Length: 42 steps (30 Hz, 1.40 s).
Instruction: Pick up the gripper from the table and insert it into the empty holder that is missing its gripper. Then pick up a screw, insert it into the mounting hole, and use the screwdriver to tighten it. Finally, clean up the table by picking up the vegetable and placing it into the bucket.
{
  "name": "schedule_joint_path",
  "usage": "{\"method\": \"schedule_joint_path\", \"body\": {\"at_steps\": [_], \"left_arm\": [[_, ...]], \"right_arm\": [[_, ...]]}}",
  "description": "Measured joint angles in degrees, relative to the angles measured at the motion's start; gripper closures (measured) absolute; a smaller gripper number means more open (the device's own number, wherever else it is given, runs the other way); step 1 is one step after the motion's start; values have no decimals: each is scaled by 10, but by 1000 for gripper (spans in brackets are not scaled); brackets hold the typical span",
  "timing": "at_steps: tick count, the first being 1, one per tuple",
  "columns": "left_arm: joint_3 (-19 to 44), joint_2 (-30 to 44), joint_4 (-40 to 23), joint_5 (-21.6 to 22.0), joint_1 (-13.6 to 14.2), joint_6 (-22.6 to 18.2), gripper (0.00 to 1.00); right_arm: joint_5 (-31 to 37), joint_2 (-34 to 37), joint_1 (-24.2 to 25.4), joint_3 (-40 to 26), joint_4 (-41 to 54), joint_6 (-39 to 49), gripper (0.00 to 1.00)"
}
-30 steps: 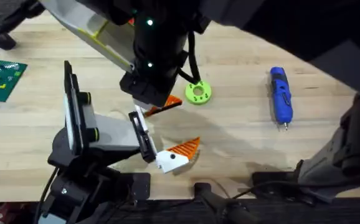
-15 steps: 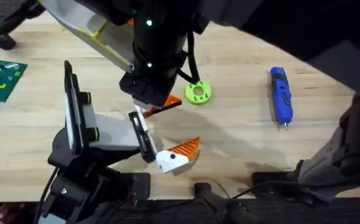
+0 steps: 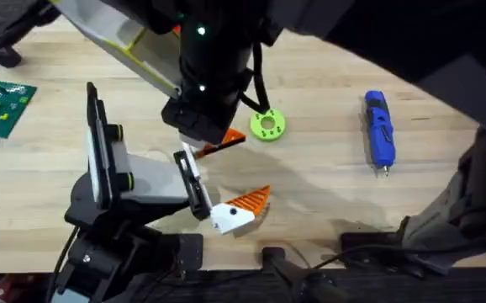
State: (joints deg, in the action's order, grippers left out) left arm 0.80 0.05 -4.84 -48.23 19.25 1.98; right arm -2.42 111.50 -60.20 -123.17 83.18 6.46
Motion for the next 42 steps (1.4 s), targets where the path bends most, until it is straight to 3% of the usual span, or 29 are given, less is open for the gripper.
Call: {"method": "schedule_joint_path", "body": {"at_steps": [42], "left_arm": [[0,3,-1,0,0,11,15]], "right_arm": [[0,26,0,-6,7,0,989]]}}
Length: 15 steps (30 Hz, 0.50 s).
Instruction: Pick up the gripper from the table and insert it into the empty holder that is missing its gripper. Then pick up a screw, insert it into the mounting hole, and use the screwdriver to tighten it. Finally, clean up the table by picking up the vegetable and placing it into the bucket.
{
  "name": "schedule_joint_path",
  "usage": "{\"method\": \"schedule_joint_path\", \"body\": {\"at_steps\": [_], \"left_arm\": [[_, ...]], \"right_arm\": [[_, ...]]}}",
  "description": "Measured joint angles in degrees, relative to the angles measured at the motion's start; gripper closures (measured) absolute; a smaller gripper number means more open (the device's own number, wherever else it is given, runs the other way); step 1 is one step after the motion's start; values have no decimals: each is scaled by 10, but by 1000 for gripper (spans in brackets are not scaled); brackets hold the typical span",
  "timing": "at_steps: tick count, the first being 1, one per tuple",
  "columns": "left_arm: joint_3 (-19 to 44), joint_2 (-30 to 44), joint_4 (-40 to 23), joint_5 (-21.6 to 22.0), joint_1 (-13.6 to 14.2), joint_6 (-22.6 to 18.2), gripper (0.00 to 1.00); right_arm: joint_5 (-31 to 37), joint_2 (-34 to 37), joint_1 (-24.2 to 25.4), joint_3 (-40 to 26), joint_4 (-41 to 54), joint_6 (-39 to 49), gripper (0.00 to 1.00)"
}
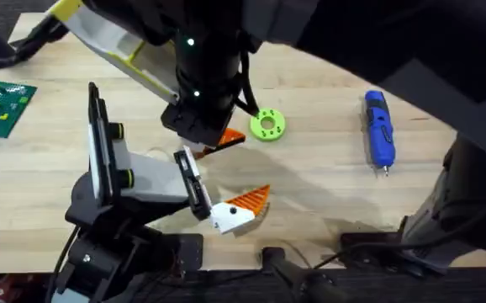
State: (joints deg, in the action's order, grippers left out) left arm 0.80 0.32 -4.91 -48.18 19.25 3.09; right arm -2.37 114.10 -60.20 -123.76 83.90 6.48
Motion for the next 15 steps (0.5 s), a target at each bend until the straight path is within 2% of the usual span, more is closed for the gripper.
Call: {"method": "schedule_joint_path", "body": {"at_steps": [13,14,15], "left_arm": [[0,0,0,0,0,0,15],[0,0,0,0,0,0,15],[0,0,0,0,0,0,14]], "right_arm": [[0,0,0,0,0,0,994],[1,0,0,0,0,-1,965],[0,0,0,0,0,-1,859]]}}
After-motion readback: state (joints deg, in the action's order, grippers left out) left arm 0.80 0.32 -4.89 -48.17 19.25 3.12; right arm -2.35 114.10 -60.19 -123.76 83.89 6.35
